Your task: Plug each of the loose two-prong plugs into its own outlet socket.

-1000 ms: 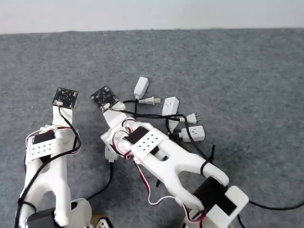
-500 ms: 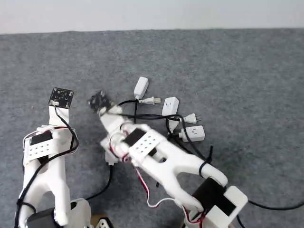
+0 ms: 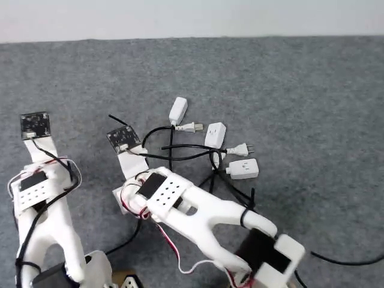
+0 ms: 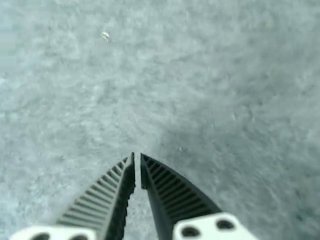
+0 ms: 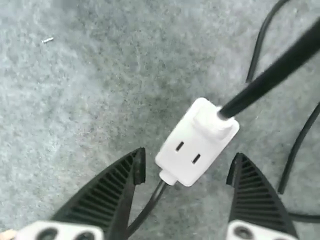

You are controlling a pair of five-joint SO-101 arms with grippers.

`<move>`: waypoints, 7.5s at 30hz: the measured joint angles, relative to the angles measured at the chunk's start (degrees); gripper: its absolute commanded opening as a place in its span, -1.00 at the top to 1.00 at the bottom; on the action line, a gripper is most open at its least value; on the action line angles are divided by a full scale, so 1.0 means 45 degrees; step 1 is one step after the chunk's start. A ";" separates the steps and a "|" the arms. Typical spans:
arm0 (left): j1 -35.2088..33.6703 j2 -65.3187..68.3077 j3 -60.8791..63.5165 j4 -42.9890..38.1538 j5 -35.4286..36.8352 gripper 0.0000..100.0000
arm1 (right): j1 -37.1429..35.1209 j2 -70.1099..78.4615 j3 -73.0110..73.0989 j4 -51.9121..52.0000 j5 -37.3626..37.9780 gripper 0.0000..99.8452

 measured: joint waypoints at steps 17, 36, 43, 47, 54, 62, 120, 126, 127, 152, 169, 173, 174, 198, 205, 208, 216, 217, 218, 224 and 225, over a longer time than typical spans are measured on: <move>0.0137 0.0000 -0.0059 -0.0020 0.0020 0.97 | 0.1446 0.3126 -0.3341 0.2657 0.1543 0.99; 0.1700 0.0000 0.0391 -0.0020 -0.1446 0.97 | 1.3206 -0.6388 -0.0801 0.8147 0.6545 0.98; 0.1700 0.0000 0.0391 -0.0020 -0.1446 0.97 | 2.0376 -0.6720 0.3595 0.3341 0.9358 0.98; 0.1700 0.0000 0.0391 -0.0020 -0.1446 0.97 | 2.2056 -0.5548 0.4005 0.1700 1.0100 0.98; 0.1700 0.0000 0.0391 -0.0020 -0.1446 0.97 | 2.3385 -0.1817 0.2305 0.0957 1.0139 0.86; 0.1700 0.0000 0.0391 -0.0020 -0.1446 0.97 | 2.6217 0.0606 -0.1016 0.0879 0.8987 0.60; 0.1758 0.0000 0.0879 -0.0703 -0.1446 0.97 | 1.1624 -0.0742 0.0996 0.3614 0.1973 0.46; 0.1758 0.0000 0.0879 -0.0703 -0.1973 0.97 | 1.1507 -0.0762 0.1172 0.3028 0.1465 0.45; 0.1758 0.0000 0.0879 -0.0703 -0.2032 0.97 | 1.1507 -0.0664 0.1133 0.2950 0.1407 0.45; 0.1758 0.0000 0.0879 -0.0703 -0.2129 0.97 | 1.0178 0.1250 -0.1035 0.5216 0.0703 0.45; 0.1758 0.0000 0.0879 -0.0703 -0.2129 0.97 | 1.2640 0.2481 -0.3165 0.6037 0.1074 0.39; 0.1758 0.0000 0.0879 -0.0703 -0.2129 0.97 | 1.2796 0.1387 -0.2325 0.6193 0.1289 0.39; 0.1758 0.0000 0.0879 -0.0703 -0.2129 0.97 | 1.2777 0.1153 -0.1954 0.6193 0.1309 0.39; 0.1758 0.0000 0.0879 -0.0703 -0.2129 0.97 | 1.4945 0.0860 -0.1368 0.4767 -0.0918 0.39; 0.1758 0.0000 0.0879 -0.0703 -0.2129 0.97 | 1.5355 0.0860 -0.1504 0.4630 -0.1094 0.39; 0.1758 0.0000 0.0879 -0.0703 -0.2129 0.97 | 1.5355 0.0860 -0.1504 0.4220 -0.1797 0.39; 0.1758 0.0000 0.0879 -0.0703 -0.2129 0.97 | 1.5316 0.0860 -0.1504 0.3497 -0.2618 0.39; 0.1758 0.0000 0.0879 -0.0703 -0.2129 0.97 | 1.5316 0.0860 -0.1504 0.3360 -0.2716 0.39; 0.1758 0.0000 0.0879 -0.0703 -0.2129 0.97 | 1.5277 0.0860 -0.1504 0.3263 -0.2833 0.39; 0.1758 0.0000 0.0879 -0.0703 -0.2129 0.97 | 1.4535 0.1934 -0.2227 0.2852 -0.3145 0.39; 0.1758 0.0000 0.0879 -0.0703 -0.2129 0.97 | 1.4359 0.2188 -0.2520 0.2833 -0.3145 0.39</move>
